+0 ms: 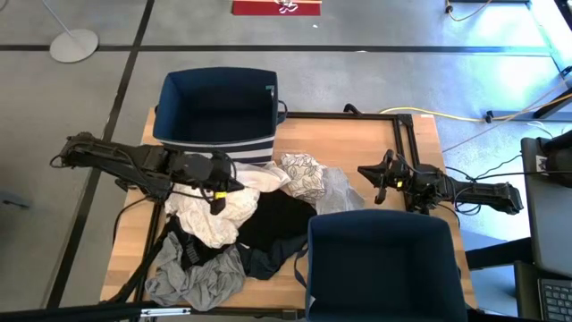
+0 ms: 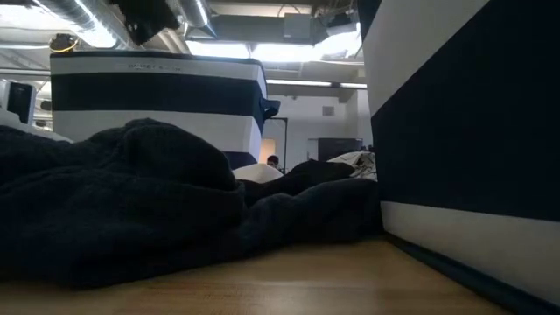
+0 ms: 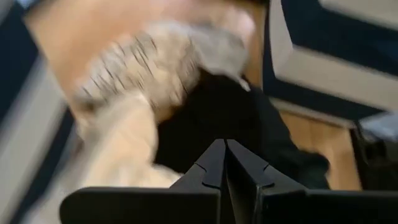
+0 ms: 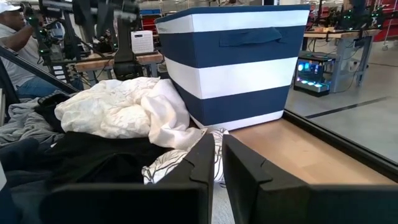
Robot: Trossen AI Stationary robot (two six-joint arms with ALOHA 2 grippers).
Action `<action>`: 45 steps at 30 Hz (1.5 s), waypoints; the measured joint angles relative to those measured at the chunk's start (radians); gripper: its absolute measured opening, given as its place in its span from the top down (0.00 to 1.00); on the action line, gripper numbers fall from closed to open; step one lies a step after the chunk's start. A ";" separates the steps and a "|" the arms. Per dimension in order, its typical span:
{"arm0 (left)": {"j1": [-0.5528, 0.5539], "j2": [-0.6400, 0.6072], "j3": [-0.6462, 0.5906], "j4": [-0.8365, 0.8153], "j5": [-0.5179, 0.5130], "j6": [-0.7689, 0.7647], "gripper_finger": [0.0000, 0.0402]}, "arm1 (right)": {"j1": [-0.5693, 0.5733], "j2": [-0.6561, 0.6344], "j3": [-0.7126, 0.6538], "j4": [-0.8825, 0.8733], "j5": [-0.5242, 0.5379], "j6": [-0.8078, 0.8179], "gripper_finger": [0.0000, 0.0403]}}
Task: Sort clothes
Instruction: Put the white dress into the top blue laundry organizer
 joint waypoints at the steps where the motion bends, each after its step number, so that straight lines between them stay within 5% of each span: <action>1: 0.000 0.010 0.000 -0.020 0.026 -0.020 0.99 | 0.000 0.000 0.000 0.000 0.000 0.000 0.91; 12: 0.004 0.061 0.000 -0.178 0.040 -0.165 0.96 | 0.000 0.000 0.000 -0.001 0.000 0.000 0.91; 24: 0.065 0.059 0.000 -0.271 0.028 -0.272 0.62 | 0.000 0.000 0.000 -0.001 0.000 0.000 0.91; 32: 0.102 0.059 0.000 -0.323 0.183 -0.406 0.52 | 0.000 0.000 0.000 -0.001 -0.001 -0.001 0.91; 37: 0.050 0.059 0.009 -0.337 0.266 -0.507 0.52 | 0.000 0.000 0.000 -0.002 -0.001 -0.001 0.91; 45: -0.137 0.062 0.026 -0.394 0.202 -0.730 0.52 | 0.000 0.000 0.000 -0.002 -0.001 0.001 0.91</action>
